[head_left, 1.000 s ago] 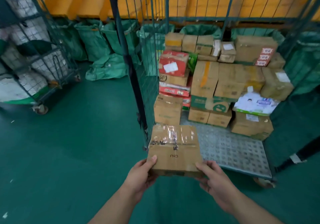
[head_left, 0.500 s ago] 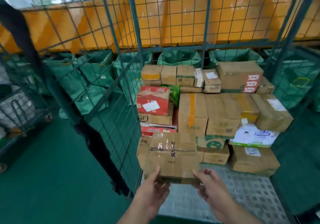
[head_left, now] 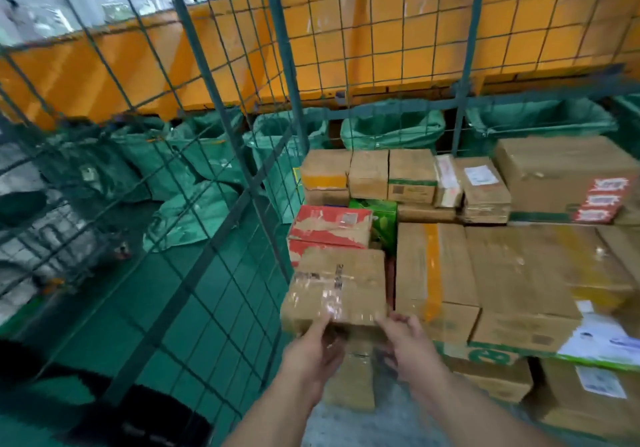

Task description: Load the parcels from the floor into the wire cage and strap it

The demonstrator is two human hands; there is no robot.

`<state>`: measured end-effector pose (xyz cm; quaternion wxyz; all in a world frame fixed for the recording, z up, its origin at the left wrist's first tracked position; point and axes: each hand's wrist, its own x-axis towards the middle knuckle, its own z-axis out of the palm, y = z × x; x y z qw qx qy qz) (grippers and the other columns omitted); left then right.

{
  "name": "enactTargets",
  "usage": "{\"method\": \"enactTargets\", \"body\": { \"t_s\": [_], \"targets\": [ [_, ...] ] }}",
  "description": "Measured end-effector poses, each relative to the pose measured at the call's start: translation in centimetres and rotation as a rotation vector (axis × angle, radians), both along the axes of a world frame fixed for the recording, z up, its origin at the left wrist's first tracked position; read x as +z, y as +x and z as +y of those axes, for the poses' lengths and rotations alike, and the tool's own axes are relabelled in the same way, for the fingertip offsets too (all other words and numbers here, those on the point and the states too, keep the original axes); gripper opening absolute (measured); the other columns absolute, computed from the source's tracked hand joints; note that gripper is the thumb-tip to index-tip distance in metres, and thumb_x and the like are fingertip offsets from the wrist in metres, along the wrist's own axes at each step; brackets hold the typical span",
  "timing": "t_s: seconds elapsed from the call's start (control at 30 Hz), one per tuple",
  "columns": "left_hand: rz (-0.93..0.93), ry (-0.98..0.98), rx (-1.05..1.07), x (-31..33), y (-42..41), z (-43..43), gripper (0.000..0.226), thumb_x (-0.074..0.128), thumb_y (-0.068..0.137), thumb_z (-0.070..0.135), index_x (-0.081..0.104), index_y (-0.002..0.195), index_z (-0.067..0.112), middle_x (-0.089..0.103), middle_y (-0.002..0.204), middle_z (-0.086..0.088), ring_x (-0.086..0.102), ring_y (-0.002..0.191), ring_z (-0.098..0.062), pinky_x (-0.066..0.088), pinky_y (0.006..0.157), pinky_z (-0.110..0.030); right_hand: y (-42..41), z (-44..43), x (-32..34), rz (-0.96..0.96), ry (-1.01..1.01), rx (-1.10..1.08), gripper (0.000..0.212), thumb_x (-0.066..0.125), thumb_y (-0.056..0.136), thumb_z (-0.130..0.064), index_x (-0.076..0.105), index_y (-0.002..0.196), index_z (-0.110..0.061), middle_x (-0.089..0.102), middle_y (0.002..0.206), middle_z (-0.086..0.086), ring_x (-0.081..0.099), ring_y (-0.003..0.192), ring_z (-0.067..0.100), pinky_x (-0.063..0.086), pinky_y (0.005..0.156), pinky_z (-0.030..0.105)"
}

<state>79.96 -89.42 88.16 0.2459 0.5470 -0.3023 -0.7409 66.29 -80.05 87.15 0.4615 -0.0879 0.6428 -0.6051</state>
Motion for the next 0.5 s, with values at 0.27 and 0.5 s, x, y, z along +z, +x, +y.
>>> {"method": "enactTargets", "body": {
  "t_s": [0.27, 0.5],
  "targets": [
    [-0.042, 0.01, -0.079, -1.6, -6.4, -14.7, 0.052, 0.075, 0.09, 0.044, 0.064, 0.124, 0.008, 0.077, 0.106, -0.011, 0.075, 0.092, -0.025, 0.052, 0.079, -0.036, -5.0, -13.4, -1.9, 0.054, 0.075, -0.027, 0.028, 0.068, 0.097, -0.041, 0.055, 0.116, -0.026, 0.074, 0.104, 0.01, 0.074, 0.084, 0.024, 0.056, 0.053, 0.034],
    [-0.056, -0.021, -0.001, -5.0, -11.1, -22.5, 0.043, 0.072, 0.094, 0.038, 0.063, 0.124, 0.009, 0.077, 0.105, -0.013, 0.078, 0.088, -0.024, 0.064, 0.073, -0.035, -9.5, -21.6, -4.5, 0.149, 0.153, -0.023, 0.035, 0.07, 0.094, -0.045, 0.053, 0.12, -0.028, 0.072, 0.11, 0.001, 0.074, 0.091, 0.015, 0.06, 0.076, 0.035]
  ]
}}
